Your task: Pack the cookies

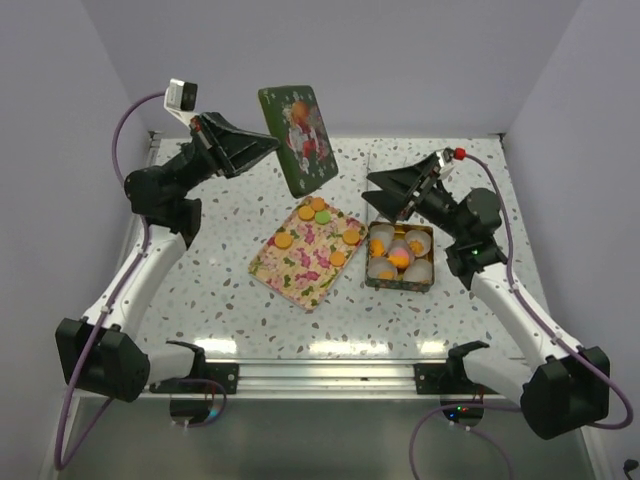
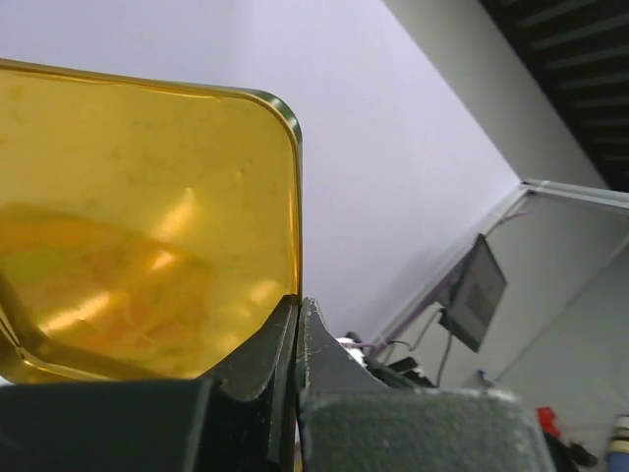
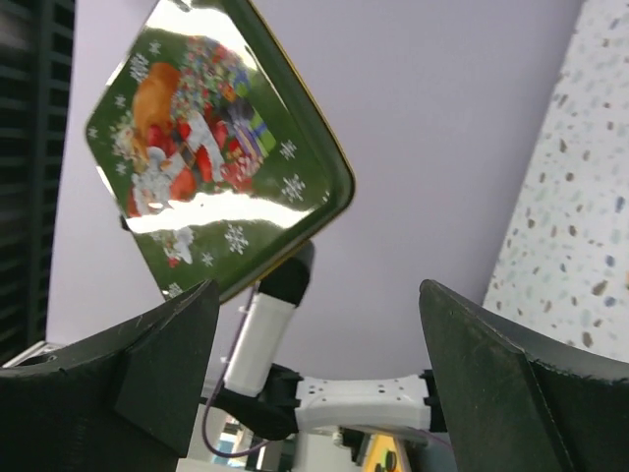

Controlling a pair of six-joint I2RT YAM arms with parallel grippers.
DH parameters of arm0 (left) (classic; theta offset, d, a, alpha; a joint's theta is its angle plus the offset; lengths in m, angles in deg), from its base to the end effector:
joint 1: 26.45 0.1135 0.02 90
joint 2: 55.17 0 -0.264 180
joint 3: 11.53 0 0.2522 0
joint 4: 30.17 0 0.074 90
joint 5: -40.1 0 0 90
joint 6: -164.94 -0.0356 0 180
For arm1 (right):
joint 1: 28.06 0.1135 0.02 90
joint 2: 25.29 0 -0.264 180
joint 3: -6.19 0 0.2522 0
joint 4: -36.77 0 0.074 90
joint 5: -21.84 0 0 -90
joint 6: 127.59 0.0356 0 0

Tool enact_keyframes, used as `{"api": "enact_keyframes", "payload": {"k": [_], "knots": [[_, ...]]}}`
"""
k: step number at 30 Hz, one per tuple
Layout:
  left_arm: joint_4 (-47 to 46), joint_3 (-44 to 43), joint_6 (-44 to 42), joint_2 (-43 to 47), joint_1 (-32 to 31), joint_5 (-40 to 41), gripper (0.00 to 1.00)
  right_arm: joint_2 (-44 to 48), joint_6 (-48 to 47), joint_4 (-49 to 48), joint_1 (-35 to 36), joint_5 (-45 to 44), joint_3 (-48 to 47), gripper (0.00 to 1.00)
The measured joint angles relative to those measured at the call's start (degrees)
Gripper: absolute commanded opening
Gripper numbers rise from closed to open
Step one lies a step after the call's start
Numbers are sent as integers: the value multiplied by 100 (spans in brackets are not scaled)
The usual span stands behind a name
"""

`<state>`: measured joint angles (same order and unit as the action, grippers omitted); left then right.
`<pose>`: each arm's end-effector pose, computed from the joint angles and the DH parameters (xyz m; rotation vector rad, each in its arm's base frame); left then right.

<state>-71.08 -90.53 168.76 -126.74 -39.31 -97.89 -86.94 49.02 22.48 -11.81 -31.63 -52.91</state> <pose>0.2394 -0.0818 0.4697 0.1984 1.2529 -1.9568 0.2312 0.0895 0.3555 0.3882 1.6682 1.8519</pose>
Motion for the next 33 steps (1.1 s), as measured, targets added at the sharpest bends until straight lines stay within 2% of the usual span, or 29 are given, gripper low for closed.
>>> {"api": "enact_keyframes", "payload": {"k": [4, 9, 13, 23, 26, 29, 30, 32, 33], "knots": [[-1123, 144, 1064, -190, 4, 122, 0, 20, 411, -586, 225, -170, 26, 87], [-1606, 168, 1672, -378, 4, 417, 0, -90, 511, -861, 807, -455, 7, 87], [-1707, 269, 1862, -411, 4, 555, 0, -389, 481, -857, 1095, -586, -188, 87], [-1816, 780, 1978, -243, 9, 774, 0, -898, 385, -960, 1106, -697, -811, 87], [-1823, 874, 1980, -177, 9, 785, 0, -1110, 448, -1228, 1108, -686, -855, 83], [-1829, 896, 1980, -164, 9, 791, 0, -1294, 551, -1471, 1108, -682, -870, 70], [-1836, 911, 1980, -160, 9, 798, 0, -1333, 590, -1537, 1108, -682, -874, 60], [-1862, 970, 2000, -142, 9, 831, 0, -1379, 643, -1661, 1108, -680, -879, 51], [-1871, 1003, 2017, -136, 9, 844, 0, -1388, 678, -1707, 1106, -682, -883, 41]]}}
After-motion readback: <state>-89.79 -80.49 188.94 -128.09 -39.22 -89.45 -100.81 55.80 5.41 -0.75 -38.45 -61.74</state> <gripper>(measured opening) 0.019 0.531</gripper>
